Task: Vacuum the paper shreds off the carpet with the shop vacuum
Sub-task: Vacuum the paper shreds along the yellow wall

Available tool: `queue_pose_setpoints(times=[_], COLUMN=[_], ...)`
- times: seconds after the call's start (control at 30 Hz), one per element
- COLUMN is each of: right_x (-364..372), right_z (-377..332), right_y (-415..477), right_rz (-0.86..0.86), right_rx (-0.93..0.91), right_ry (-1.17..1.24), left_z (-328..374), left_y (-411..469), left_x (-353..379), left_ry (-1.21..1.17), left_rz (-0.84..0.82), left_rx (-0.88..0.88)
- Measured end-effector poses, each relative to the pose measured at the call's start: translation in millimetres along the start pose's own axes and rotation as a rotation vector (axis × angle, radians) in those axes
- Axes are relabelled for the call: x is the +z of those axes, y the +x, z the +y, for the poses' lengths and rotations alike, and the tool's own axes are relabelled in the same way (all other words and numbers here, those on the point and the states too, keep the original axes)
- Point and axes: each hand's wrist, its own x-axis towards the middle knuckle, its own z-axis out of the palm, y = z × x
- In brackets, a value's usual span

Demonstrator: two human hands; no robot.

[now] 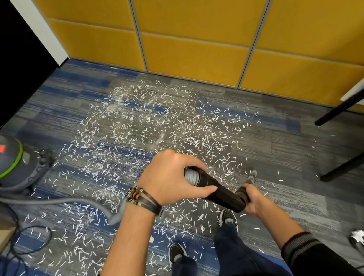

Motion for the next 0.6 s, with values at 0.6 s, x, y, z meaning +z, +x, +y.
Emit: queue_pose_setpoints(times=[0.6], right_x=[-59.2], right_z=[-70.8], right_y=[1.4], right_rz=[0.133], right_rx=[-0.099], right_ry=[0.02], left_z=[10.6], left_y=[43.4], left_x=[58.9], left_ry=[-0.031], left_rz=[-0.035], left_rx=[0.052])
